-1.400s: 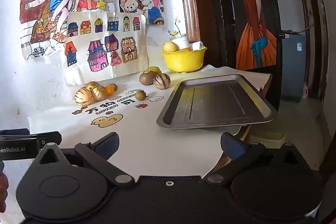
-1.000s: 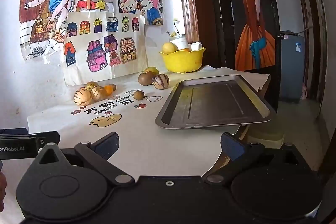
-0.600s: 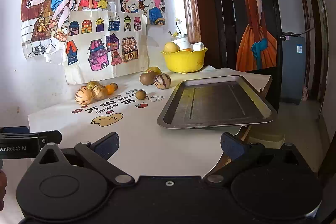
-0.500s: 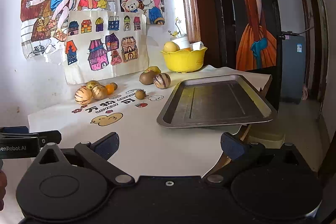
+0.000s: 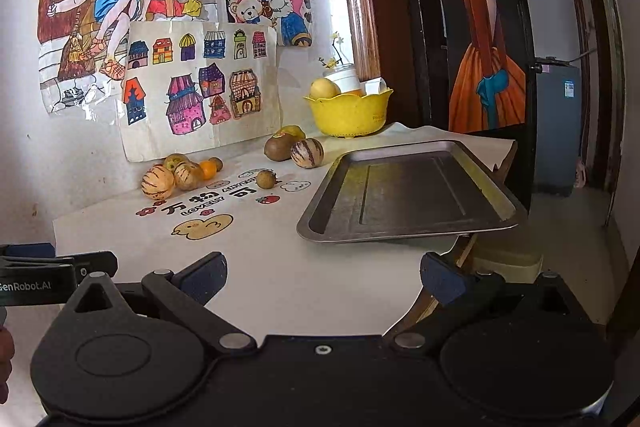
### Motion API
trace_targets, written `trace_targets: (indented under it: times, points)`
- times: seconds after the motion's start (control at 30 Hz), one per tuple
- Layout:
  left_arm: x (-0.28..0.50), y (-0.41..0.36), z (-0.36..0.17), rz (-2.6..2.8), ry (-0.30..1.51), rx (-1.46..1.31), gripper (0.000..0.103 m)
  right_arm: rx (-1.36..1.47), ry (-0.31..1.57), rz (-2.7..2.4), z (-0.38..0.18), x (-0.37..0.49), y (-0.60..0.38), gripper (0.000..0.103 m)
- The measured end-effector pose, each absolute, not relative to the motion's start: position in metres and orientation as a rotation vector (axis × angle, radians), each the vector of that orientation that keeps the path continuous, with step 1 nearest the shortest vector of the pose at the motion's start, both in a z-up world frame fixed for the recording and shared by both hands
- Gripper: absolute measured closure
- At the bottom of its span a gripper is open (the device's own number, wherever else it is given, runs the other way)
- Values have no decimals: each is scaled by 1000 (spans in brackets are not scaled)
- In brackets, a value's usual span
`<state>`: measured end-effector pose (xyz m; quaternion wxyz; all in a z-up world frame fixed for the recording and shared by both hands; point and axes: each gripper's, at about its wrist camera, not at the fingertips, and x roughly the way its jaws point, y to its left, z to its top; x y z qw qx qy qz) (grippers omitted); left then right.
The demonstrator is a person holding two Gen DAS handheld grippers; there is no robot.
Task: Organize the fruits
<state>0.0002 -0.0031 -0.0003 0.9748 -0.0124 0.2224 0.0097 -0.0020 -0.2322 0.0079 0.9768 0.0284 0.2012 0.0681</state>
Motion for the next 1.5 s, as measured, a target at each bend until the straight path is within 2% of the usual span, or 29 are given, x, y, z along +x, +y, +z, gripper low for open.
trace_targets:
  times: [1.5]
  points:
    - [0,0,1,44,454,-40,0,62,404,135,8,-5,-233,0]
